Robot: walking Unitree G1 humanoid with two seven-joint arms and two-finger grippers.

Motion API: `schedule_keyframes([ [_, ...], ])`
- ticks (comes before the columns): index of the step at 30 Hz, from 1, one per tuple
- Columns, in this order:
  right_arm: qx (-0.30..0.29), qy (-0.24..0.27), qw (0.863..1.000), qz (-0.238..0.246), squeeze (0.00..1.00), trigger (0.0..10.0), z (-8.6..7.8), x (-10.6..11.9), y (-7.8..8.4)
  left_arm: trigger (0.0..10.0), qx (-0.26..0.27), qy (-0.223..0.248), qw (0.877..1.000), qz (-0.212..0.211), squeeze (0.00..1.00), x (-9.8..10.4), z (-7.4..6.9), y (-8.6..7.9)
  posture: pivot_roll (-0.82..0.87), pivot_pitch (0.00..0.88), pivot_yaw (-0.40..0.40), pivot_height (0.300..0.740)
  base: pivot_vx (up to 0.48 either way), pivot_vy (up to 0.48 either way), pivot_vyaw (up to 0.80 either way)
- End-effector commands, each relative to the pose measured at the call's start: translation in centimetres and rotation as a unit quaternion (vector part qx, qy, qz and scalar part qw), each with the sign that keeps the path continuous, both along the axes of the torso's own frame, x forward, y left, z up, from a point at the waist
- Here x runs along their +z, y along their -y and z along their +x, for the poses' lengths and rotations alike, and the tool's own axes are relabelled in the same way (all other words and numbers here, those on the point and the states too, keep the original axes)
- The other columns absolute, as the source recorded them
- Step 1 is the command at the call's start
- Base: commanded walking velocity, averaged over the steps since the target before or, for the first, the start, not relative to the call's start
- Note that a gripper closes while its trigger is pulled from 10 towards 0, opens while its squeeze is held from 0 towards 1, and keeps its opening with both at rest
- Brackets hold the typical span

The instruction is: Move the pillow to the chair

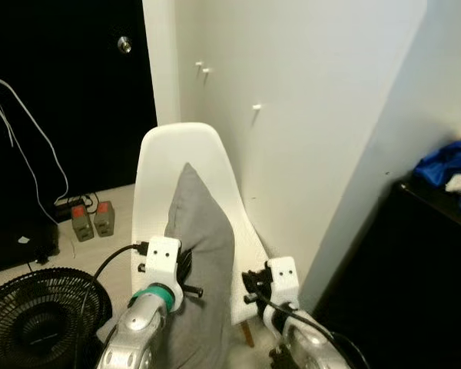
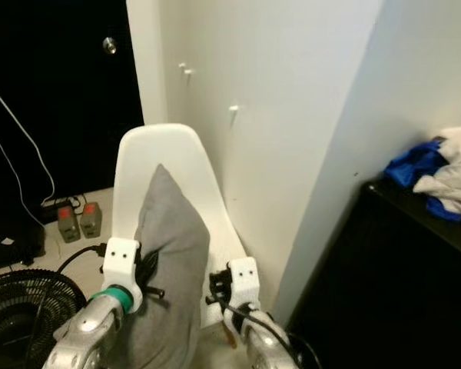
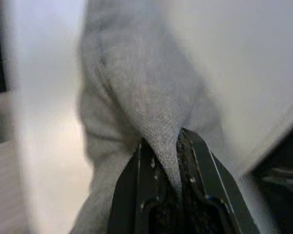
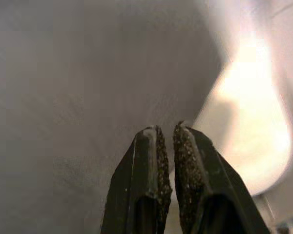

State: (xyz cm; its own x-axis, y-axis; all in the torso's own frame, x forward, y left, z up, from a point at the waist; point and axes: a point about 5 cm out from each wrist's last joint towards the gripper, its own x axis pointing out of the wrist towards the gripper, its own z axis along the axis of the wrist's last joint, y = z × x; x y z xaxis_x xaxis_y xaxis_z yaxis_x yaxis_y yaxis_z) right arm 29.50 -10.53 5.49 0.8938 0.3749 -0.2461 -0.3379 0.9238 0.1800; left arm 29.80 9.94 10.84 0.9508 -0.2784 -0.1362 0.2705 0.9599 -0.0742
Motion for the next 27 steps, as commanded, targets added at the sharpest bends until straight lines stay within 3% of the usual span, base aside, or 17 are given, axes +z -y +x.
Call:
schedule_keyframes([
  [1, 0.007, 0.003, 1.000, 0.005, 0.00, 10.0, -0.3, 0.0, -0.7, 10.0, 0.008, 0.013, 1.000, 0.001, 0.00, 0.4, 0.1, -0.5, -0.03, 0.011, 0.042, 0.740, 0.000, 0.000, 0.00],
  [16, 0.005, 0.004, 1.000, 0.004, 0.00, 10.0, -0.1, 0.0, -0.7, 10.0, 0.021, 0.012, 1.000, -0.004, 0.00, 0.3, 0.1, -0.6, -0.03, 0.009, 0.029, 0.740, 0.000, 0.000, 0.00],
  [27, -0.031, 0.013, 0.999, -0.003, 0.00, 10.0, 0.0, 0.0, 0.5, 10.0, 0.033, 0.028, 0.999, -0.002, 0.00, 0.4, 0.3, -0.6, -0.05, 0.008, 0.023, 0.740, 0.000, 0.000, 0.00],
])
